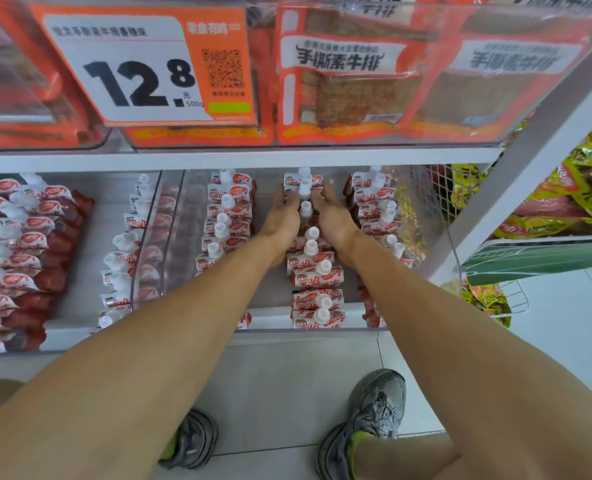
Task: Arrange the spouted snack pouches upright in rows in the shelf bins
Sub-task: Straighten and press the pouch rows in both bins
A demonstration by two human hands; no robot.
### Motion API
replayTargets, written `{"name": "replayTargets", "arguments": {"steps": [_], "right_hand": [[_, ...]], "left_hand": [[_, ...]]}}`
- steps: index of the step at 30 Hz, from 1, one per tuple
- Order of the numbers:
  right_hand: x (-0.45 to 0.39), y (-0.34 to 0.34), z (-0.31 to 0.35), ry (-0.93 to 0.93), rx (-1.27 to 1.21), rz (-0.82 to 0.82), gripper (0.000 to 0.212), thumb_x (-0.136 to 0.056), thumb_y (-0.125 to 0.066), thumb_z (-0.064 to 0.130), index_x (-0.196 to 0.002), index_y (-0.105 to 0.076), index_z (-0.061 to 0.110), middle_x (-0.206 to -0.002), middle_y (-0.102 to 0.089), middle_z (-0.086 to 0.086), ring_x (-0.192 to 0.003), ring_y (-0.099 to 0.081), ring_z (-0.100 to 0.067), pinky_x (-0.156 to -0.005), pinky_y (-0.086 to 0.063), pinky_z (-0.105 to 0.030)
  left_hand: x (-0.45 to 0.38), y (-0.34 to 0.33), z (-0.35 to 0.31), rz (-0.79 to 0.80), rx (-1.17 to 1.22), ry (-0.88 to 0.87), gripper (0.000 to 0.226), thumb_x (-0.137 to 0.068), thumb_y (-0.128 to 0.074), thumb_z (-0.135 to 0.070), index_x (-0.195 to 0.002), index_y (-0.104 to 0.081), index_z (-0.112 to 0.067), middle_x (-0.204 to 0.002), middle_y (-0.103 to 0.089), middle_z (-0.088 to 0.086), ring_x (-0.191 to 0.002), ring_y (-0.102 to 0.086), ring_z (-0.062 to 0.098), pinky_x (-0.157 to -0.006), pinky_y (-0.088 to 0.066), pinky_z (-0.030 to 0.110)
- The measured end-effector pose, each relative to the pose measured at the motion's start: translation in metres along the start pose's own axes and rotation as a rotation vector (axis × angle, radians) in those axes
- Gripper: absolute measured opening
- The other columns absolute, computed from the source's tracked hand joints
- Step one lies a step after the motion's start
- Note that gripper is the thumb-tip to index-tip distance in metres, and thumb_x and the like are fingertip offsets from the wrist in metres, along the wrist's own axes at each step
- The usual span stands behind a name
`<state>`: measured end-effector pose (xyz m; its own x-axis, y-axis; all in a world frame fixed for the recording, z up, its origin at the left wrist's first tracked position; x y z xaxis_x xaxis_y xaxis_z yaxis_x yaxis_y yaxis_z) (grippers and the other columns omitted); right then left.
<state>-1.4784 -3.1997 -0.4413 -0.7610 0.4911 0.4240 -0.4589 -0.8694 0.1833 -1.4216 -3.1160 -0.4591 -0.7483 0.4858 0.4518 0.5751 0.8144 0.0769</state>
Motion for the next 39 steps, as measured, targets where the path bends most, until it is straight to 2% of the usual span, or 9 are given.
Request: {"name": "replayTargets", "arguments": {"steps": [7, 12, 17, 24, 27, 30, 33, 36, 39], "right_hand": [[0.012, -0.001, 0.003, 0.005, 0.03, 0.03, 0.054, -0.105, -0.031, 0.039, -0.155, -0.013, 0.034, -0.153, -0.04, -0.005, -0.137, -0.043, -0.023, -0.116, -0.032, -0.04], [0.044, 0.006, 0.012, 0.002, 0.119, 0.038, 0.056, -0.105, -0.023, 0.047, -0.156, -0.01, 0.027, -0.159, -0.027, -0.006, -0.145, -0.027, -0.026, -0.118, -0.02, -0.042], [0.086, 0.008, -0.006, -0.051, 0.147, 0.145, 0.054, -0.104, -0.031, 0.047, -0.153, -0.024, 0.027, -0.156, -0.032, -0.001, -0.145, -0.027, -0.025, -0.114, -0.024, -0.041], [0.089, -0.011, -0.02, -0.106, 0.009, 0.202, 0.055, -0.1, -0.038, 0.05, -0.151, -0.025, 0.033, -0.153, -0.04, 0.0, -0.14, -0.037, -0.025, -0.116, -0.028, -0.05], [0.095, -0.001, -0.026, -0.161, 0.124, 0.146, 0.072, -0.092, -0.035, 0.065, -0.152, -0.025, 0.025, -0.156, -0.034, -0.001, -0.142, -0.035, -0.028, -0.114, -0.03, -0.052], [0.111, 0.003, -0.025, -0.14, 0.268, 0.174, 0.064, -0.1, -0.029, 0.057, -0.152, -0.028, 0.019, -0.157, -0.032, -0.003, -0.142, -0.033, -0.026, -0.116, -0.026, -0.041], [0.122, 0.0, -0.03, -0.151, 0.238, 0.23, 0.057, -0.104, -0.03, 0.048, -0.151, -0.032, 0.017, -0.154, -0.037, 0.001, -0.142, -0.033, -0.019, -0.108, -0.025, -0.027], [0.121, -0.001, -0.034, -0.194, 0.253, 0.256, 0.066, -0.094, -0.04, 0.061, -0.146, -0.042, 0.02, -0.15, -0.045, -0.001, -0.137, -0.042, -0.026, -0.11, -0.036, -0.042], [0.113, 0.005, -0.044, -0.206, 0.302, 0.26, 0.06, -0.075, -0.053, 0.065, -0.115, -0.067, 0.021, -0.117, -0.071, 0.002, -0.111, -0.064, -0.023, -0.103, -0.046, -0.045]], "left_hand": [[0.012, 0.0, -0.006, -0.003, -0.017, 0.001, 0.049, -0.101, -0.027, -0.043, -0.147, -0.031, -0.027, -0.134, -0.057, 0.01, -0.117, -0.057, 0.026, -0.104, -0.043, 0.044], [0.035, 0.01, -0.015, -0.01, -0.148, -0.02, 0.053, -0.101, -0.026, -0.047, -0.148, -0.032, -0.022, -0.147, -0.043, 0.008, -0.134, -0.041, 0.025, -0.111, -0.03, 0.039], [0.078, -0.002, -0.005, 0.226, -0.219, -0.033, 0.049, -0.101, -0.037, -0.044, -0.147, -0.033, -0.026, -0.143, -0.042, -0.008, -0.131, -0.038, 0.012, -0.108, -0.03, 0.034], [0.095, -0.002, -0.007, 0.223, -0.157, -0.018, 0.044, -0.102, -0.037, -0.038, -0.144, -0.037, -0.024, -0.141, -0.049, -0.001, -0.132, -0.043, 0.018, -0.102, -0.033, 0.03], [0.109, -0.006, 0.0, 0.264, -0.169, 0.068, 0.046, -0.102, -0.038, -0.037, -0.144, -0.037, -0.02, -0.148, -0.042, 0.0, -0.135, -0.037, 0.019, -0.105, -0.03, 0.034], [0.122, -0.012, 0.014, 0.341, -0.21, 0.15, 0.046, -0.101, -0.042, -0.033, -0.145, -0.038, -0.019, -0.151, -0.037, -0.001, -0.14, -0.031, 0.022, -0.112, -0.025, 0.041], [0.127, -0.016, 0.017, 0.37, -0.199, 0.149, 0.043, -0.101, -0.044, -0.033, -0.143, -0.043, -0.023, -0.15, -0.04, -0.004, -0.139, -0.033, 0.017, -0.114, -0.025, 0.041], [0.129, -0.012, 0.02, 0.374, -0.187, 0.195, 0.045, -0.096, -0.052, -0.038, -0.139, -0.046, -0.024, -0.145, -0.046, -0.007, -0.135, -0.04, 0.018, -0.113, -0.029, 0.046], [0.13, -0.009, 0.026, 0.391, -0.195, 0.242, 0.037, -0.095, -0.056, -0.029, -0.13, -0.056, -0.016, -0.125, -0.064, -0.004, -0.115, -0.058, 0.014, -0.099, -0.047, 0.036]]}}
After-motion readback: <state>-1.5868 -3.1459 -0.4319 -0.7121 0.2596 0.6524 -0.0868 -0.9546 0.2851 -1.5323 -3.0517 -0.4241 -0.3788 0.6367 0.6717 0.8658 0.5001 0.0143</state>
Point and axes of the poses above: each hand's wrist, its own x-axis away from the middle knuckle, its own y-axis out of the back of the hand, z = x × y, the point moved 10 cm from there along -x, towards the middle knuckle
